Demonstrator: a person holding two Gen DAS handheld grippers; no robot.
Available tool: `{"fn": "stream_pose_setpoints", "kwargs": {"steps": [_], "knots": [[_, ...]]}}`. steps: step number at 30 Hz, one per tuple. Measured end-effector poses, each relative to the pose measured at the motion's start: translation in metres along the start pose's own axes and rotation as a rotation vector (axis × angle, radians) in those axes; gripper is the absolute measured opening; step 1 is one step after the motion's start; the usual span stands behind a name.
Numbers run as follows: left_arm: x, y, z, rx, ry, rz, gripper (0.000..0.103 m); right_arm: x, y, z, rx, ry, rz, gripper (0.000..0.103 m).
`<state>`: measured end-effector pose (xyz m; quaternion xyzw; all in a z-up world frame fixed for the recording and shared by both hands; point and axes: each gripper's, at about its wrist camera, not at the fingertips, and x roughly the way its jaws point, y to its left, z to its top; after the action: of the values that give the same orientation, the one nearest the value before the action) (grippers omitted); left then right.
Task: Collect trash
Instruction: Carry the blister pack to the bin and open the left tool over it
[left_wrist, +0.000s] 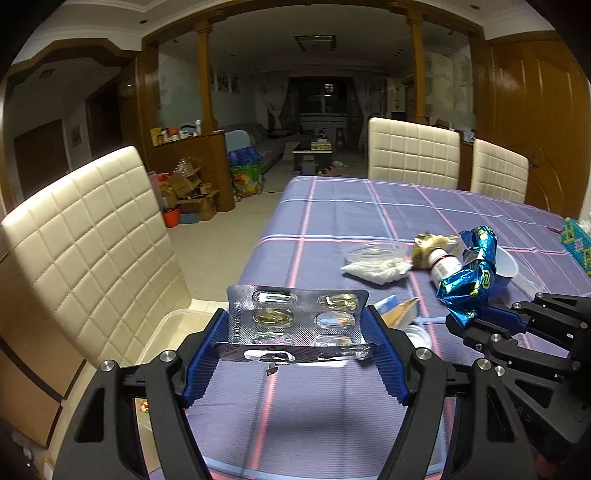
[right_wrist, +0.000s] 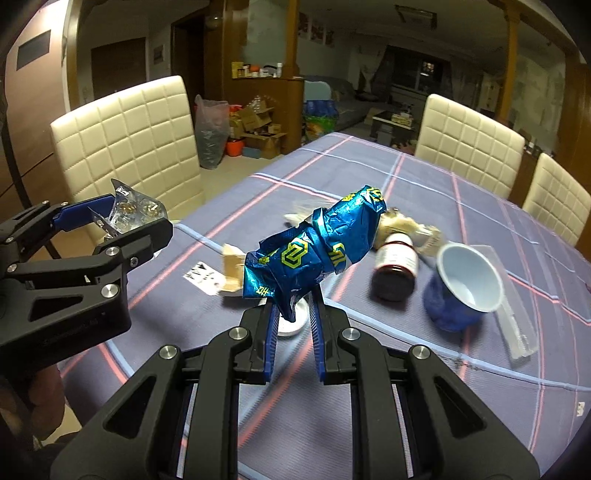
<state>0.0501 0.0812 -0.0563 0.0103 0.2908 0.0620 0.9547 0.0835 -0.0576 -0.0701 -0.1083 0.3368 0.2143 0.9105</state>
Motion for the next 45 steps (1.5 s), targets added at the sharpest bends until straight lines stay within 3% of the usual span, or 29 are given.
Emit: {"fn": "stream_pose_setpoints", "kwargs": {"steps": [10, 19, 26, 35, 45], "knots": [[0.001, 0.036, -0.003, -0.035, 0.001, 0.132, 0.071, 0.024, 0.035, 0.017, -0.071, 0.026, 0.044, 0.017], [0.011, 0.075, -0.006, -0.082, 0.016, 0.198, 0.071, 0.041, 0.059, 0.028, -0.104, 0.044, 0.063, 0.017], [0.042, 0.101, 0.001, -0.095, 0.068, 0.208, 0.071, 0.047, 0.07, 0.033, -0.116, 0.049, 0.062, 0.017], [0.057, 0.104, -0.004, -0.116, 0.103, 0.196, 0.071, 0.055, 0.072, 0.037, -0.116, 0.057, 0.052, 0.017], [0.071, 0.126, -0.005, -0.214, 0.167, 0.153, 0.071, 0.066, 0.074, 0.042, -0.122, 0.056, 0.041, 0.017]]}}
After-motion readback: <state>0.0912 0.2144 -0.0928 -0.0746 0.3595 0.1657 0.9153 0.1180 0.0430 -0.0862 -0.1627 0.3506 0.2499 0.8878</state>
